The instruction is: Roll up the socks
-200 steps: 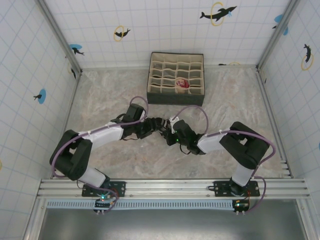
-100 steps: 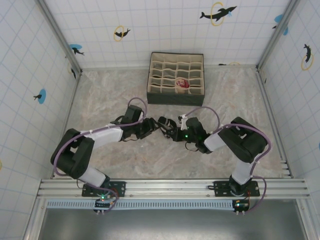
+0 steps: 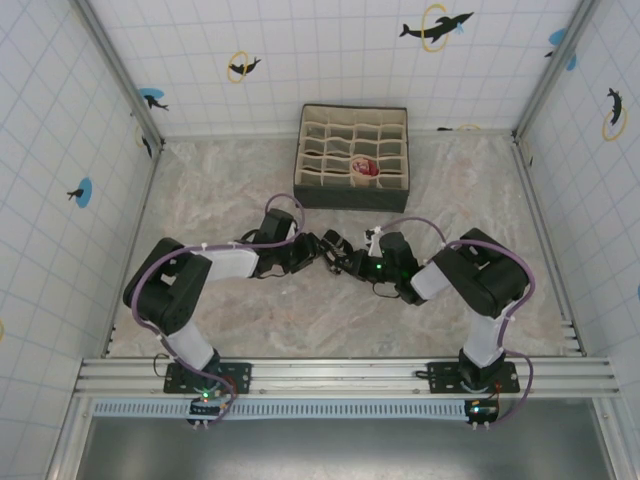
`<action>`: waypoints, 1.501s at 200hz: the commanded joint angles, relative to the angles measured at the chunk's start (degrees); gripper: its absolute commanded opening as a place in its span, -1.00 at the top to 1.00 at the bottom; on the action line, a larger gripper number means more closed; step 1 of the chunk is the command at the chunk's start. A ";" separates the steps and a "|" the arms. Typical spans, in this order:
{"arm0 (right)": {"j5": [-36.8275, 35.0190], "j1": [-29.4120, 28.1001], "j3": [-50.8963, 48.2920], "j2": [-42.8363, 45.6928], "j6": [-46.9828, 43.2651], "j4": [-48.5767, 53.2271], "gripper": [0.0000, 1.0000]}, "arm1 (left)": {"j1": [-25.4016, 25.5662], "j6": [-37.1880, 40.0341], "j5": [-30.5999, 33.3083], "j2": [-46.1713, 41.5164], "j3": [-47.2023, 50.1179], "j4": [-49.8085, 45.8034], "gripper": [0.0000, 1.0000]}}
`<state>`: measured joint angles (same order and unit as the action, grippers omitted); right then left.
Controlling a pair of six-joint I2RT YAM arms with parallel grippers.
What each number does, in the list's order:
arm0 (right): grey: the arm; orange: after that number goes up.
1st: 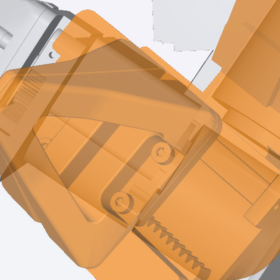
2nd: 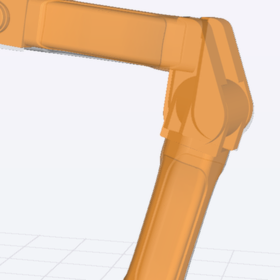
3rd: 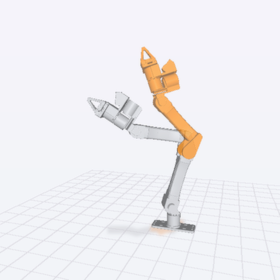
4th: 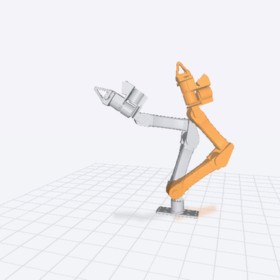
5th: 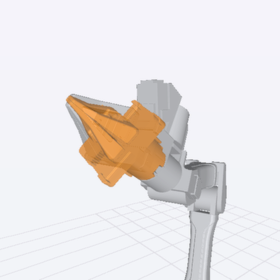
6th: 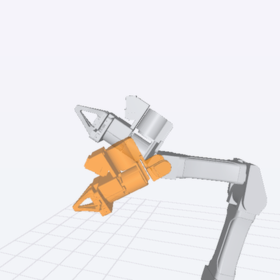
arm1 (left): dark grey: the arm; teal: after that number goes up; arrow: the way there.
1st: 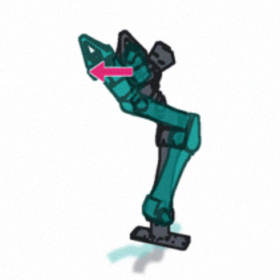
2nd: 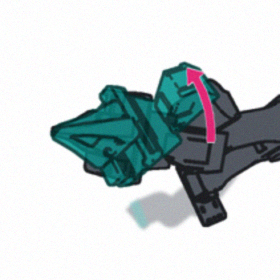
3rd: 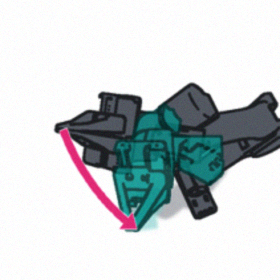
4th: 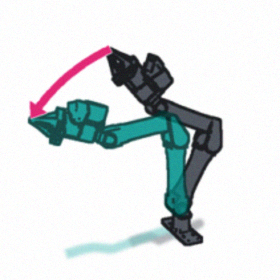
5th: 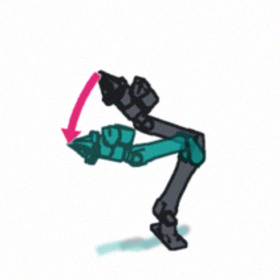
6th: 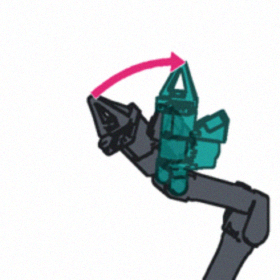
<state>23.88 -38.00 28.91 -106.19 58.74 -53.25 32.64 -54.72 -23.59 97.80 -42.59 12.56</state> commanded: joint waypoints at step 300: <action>-7.03 0.43 21.00 9.99 -32.32 56.98 -0.61 | 2.69 7.21 -3.48 6.41 -12.22 -19.30 1.00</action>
<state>13.52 -37.80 46.04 -92.55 29.98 -2.31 35.42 -49.89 -27.24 104.36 -55.16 -1.02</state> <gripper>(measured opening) 0.805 0.143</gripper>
